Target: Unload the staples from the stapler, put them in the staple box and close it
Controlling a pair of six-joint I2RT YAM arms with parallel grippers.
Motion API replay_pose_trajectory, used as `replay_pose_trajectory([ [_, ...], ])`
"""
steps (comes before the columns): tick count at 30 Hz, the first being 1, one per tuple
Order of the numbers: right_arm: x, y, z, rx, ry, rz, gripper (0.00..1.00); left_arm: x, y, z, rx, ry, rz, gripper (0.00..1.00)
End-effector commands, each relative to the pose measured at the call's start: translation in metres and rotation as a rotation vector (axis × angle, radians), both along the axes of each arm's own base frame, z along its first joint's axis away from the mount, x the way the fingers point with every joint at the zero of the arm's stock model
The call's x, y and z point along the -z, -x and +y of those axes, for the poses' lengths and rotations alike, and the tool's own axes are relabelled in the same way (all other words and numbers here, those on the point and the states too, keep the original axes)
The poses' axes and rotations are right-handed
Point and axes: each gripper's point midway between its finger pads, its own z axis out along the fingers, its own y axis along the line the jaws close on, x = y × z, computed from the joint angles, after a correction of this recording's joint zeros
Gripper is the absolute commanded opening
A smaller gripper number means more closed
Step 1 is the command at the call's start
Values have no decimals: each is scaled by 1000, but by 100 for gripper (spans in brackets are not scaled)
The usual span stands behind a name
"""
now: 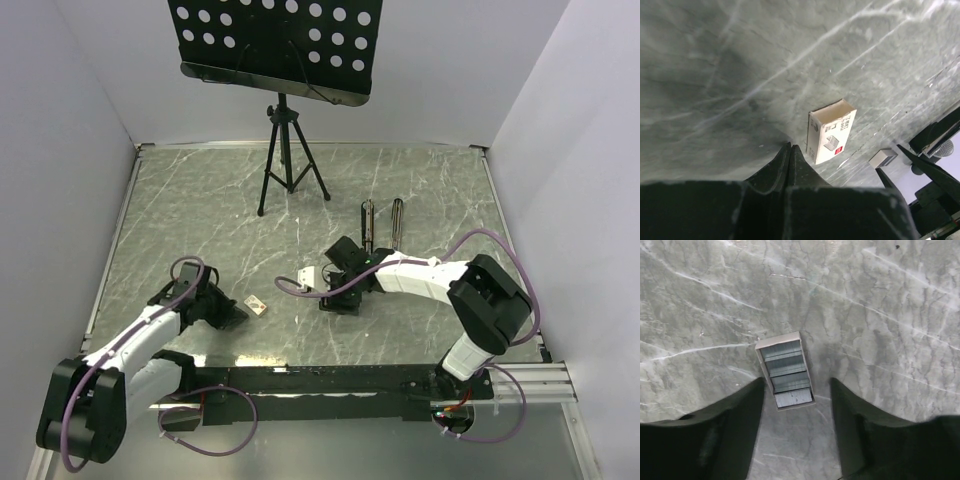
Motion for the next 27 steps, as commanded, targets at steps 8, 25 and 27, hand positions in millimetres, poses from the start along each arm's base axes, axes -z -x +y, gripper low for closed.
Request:
replay_pose_trajectory([
  [8,-11,13,25,-79,-39,18,52,-11,-10,-33,-37,121,-37,1],
  [25,-21,17,60,-58,-78,13,46,-62,-41,-45,2,95,-241,1],
  [27,-20,22,67,-71,-78,17,45,-75,-46,-34,-5,33,-276,4],
])
